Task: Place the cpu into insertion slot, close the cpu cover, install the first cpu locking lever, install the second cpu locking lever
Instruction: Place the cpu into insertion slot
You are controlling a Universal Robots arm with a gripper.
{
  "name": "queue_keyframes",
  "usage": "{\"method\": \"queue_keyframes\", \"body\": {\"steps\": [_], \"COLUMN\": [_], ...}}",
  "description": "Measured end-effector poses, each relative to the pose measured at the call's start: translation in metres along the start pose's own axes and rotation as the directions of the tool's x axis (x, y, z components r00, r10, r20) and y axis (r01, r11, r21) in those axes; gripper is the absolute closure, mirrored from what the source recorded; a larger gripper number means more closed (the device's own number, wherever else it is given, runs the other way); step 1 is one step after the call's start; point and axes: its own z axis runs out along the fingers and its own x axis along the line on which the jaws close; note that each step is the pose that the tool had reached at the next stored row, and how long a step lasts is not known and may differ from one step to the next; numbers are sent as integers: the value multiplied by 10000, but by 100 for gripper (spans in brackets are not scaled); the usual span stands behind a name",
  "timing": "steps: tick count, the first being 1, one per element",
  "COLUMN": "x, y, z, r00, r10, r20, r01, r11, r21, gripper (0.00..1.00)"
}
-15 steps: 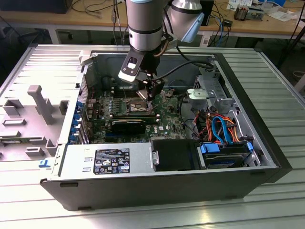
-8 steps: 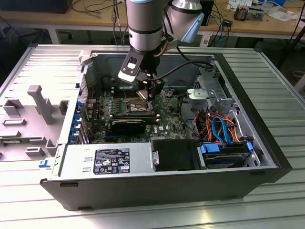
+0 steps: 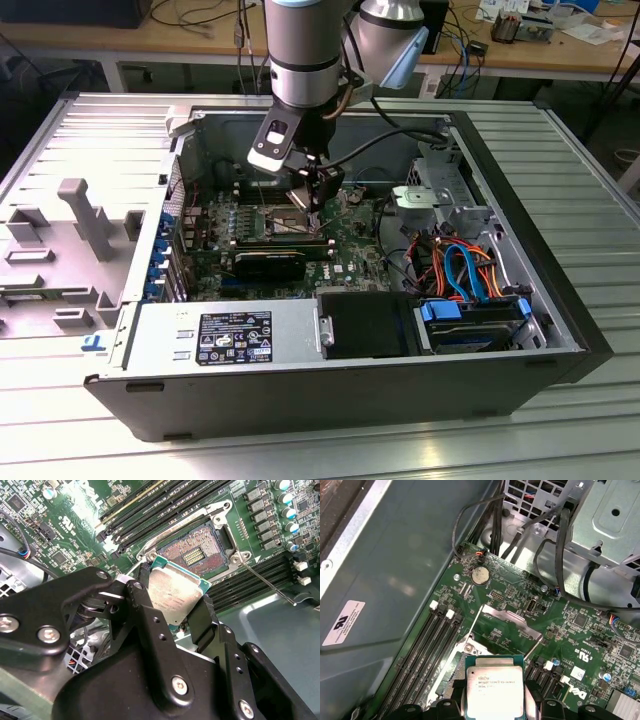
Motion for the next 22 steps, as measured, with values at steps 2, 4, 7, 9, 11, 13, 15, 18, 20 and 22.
{"method": "queue_keyframes", "body": {"steps": [2,4,7,9,11,13,15,18,20,22], "x": [0,0,0,0,0,0,0,0,0,0], "y": [0,0,0,0,0,0,0,0,0,0], "z": [0,1,2,2,3,3,3,4,5,5], "r00": [10000,10000,10000,10000,9999,9999,9999,9998,9998,9997], "r10": [21,38,70,88,117,133,152,179,208,228], "r20": [2,3,5,7,9,10,12,13,16,17], "r01": [-21,-38,-70,-88,-117,-133,-152,-179,-208,-228], "r11": [10000,10000,10000,10000,9999,9999,9999,9998,9998,9997], "r21": [0,-1,-1,-1,-2,-2,-2,-3,-4,-4], "gripper": [45,45,45,45,45,45,45,45,45,45]}}
